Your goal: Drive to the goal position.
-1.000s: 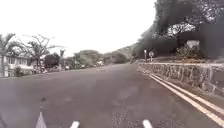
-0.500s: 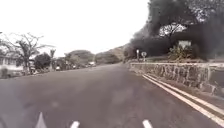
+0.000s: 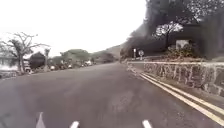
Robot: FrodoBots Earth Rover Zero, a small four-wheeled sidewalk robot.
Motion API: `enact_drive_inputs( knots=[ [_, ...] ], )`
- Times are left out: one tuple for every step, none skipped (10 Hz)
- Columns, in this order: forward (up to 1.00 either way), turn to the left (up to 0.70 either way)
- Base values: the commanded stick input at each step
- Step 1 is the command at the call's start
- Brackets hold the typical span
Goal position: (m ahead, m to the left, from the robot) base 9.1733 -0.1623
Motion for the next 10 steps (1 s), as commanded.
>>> enact_drive_inputs(
  knots=[
    [0.50, -0.40],
    [0.50, -0.50],
    [0.50, -0.50],
    [0.50, -0.50],
    [0.50, -0.50],
    [0.50, -0.50],
    [0.50, -0.50],
    [0.50, -0.14],
    [0.50, 0.00],
    [0.50, 0.00]
  ],
)
